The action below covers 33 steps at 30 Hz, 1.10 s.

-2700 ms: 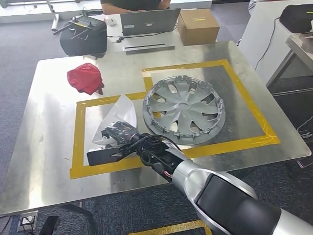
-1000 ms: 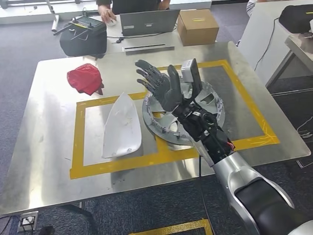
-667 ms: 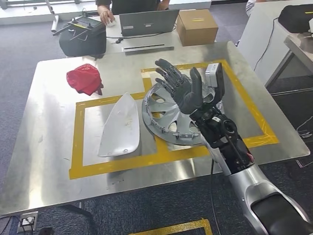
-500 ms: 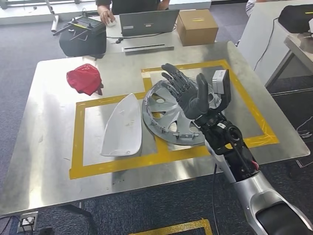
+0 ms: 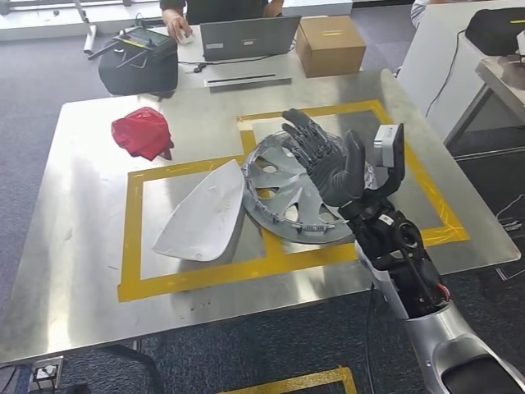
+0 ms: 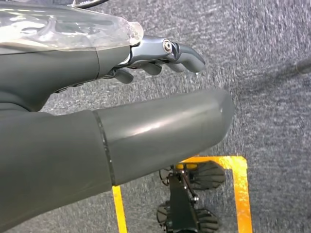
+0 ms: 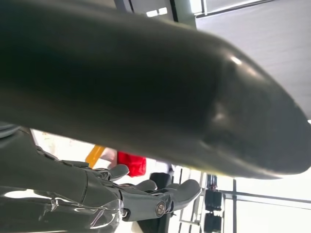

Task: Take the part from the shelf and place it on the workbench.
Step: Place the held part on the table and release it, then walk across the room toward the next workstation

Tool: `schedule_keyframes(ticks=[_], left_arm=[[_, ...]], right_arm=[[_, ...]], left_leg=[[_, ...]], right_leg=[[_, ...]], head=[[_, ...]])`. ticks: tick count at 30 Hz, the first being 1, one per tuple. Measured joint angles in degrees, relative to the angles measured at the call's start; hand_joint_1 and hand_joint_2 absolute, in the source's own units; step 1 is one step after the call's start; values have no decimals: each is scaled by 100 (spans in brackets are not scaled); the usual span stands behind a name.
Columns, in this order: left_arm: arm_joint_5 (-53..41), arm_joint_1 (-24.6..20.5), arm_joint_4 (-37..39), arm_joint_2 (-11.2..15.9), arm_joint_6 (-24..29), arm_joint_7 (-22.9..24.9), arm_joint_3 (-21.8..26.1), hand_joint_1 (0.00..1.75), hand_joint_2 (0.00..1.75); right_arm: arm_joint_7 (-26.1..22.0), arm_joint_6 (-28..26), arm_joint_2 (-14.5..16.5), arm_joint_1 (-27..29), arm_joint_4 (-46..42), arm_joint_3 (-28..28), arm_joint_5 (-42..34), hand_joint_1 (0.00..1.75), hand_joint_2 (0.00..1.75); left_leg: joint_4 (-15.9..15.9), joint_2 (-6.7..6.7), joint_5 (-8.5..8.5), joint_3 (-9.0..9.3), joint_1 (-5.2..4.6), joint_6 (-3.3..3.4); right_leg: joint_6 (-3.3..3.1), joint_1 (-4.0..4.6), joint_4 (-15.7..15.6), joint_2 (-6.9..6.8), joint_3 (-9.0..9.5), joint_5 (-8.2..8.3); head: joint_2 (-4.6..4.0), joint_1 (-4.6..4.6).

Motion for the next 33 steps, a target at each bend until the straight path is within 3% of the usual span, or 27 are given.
schedule_keyframes(ticks=[2, 4, 5, 6, 7, 9, 11, 14, 16, 17, 19, 20, 21, 22, 24, 26, 30, 31, 33], left_arm=[[0, -3, 0, -3, 10, -5, 0, 0, 0], [0, -4, 0, -7, 13, -7, 1, 0, 0], [-1, -1, 0, -10, 13, -6, 1, 0, 0], [-2, 3, 0, -14, 13, -6, 1, 0, 0], [-4, 6, 0, -20, 13, -5, 1, 0, 0], [-14, 5, -1, -27, 13, -5, 0, 0, 0], [-25, -7, -1, -27, 12, -2, 0, 0, 0], [-39, -15, 0, -26, 10, 19, 0, 0, 0], [-48, -25, 0, -30, 11, 35, 0, 0, 0], [-50, -32, 0, -32, 11, 40, 0, 0, 0], [-59, -38, 0, -34, 13, 49, 0, 0, 0], [-63, -36, 0, -36, 13, 53, 0, 0, 0], [-67, -35, 0, -38, 13, 56, 0, 0, 0], [-69, -36, 0, -40, 13, 57, 0, 0, 0], [-70, -50, 0, -41, 13, 57, 0, 0, 0], [-71, -75, 0, -37, 13, 57, 0, 0, 0], [-78, -85, 0, -39, 15, 67, 1, 0, 0], [-82, -88, 0, -41, 16, 70, 1, 0, 0], [-88, -95, 0, -44, 16, 72, 0, 0, 0]], right_arm=[[8, -12, -12, 16, -54, -31, 0, 0, 0], [13, -16, -22, 56, -72, -60, 0, 0, 0], [16, -18, -32, 87, -77, -69, 0, 0, 0], [19, -20, -40, 117, -86, -74, 1, 0, 0], [20, -23, -48, 139, -102, -78, 1, 0, 0], [22, -37, -55, 161, -145, -90, 4, 0, 0], [27, -60, -55, 189, -188, -108, 8, 0, 0], [32, -82, -56, 264, -249, -138, 25, 0, 0], [33, -83, -55, 279, -296, -157, 45, 0, 0], [34, -83, -55, 279, -316, -167, 62, 0, 0], [43, -82, -55, 287, -340, -186, 104, 0, 0], [51, -81, -55, 295, -342, -196, 122, 0, 0], [58, -80, -55, 303, -342, -203, 131, 0, 0], [63, -79, -55, 310, -344, -209, 134, 0, 0], [68, -72, -55, 318, -356, -219, 134, 0, 0], [72, -60, -55, 316, -384, -237, 136, 0, 0], [97, -22, -55, 310, -418, -273, 138, 0, 0], [99, -16, -55, 305, -426, -282, 138, 0, 0], [102, -13, -55, 300, -436, -305, 138, 0, 0]], left_leg=[[-52, 15, 1, 70, 33, 39], [-52, 21, -15, 97, 34, 52], [-49, 21, -23, 106, 37, 47], [-44, 19, -33, 117, 44, 34], [-35, 15, -47, 133, 55, 13], [-1, 6, -89, 165, 70, -50], [47, -3, -115, 158, 56, -124], [55, -1, -101, 132, 56, -229], [252, 6, -263, 48, 72, -283], [529, 8, -443, -73, 75, -301], [1374, 9, -860, -451, 74, -320], [1717, 8, -985, -601, 72, -321], [1858, 8, -1003, -652, 71, -311], [1730, 8, -904, -566, 68, -291], [908, 7, -541, -103, 50, -221], [217, 8, -322, 262, 14, -163], [51, 17, -238, 289, -7, -69], [34, 25, -204, 270, 4, -25], [14, 44, -142, 211, 15, 40]], right_leg=[[15, -5, 554, -5, -243, -296], [35, -13, 1419, -5, -676, -652], [47, -22, 1699, -6, -838, -712], [57, -32, 1747, -9, -893, -650], [64, -45, 1538, -12, -824, -468], [81, -72, 702, -21, -462, -14], [62, -71, 154, -7, -216, 182], [-40, -44, 103, 20, -185, 197], [-118, -52, 86, 16, -198, 232], [-152, -57, 76, 8, -207, 249], [-200, -37, 77, -6, -250, 273], [-215, -23, 78, -10, -270, 285], [-225, -9, 79, -11, -287, 298], [-229, 2, 81, -9, -296, 309], [-217, 16, 82, -2, -302, 330], [-182, 40, 93, 2, -321, 348], [-69, 39, 120, 2, -363, 347], [-42, 36, 241, -1, -409, 225], [-2, 29, 853, -10, -623, -247]], head=[[0, 45], [0, 90], [0, 108], [0, 123], [0, 146], [0, 194], [0, 219], [0, 177], [0, 121], [0, 78], [0, -11], [0, -36], [0, -50], [0, -57], [0, -67], [0, -66], [0, -43], [0, -27], [0, 33]])
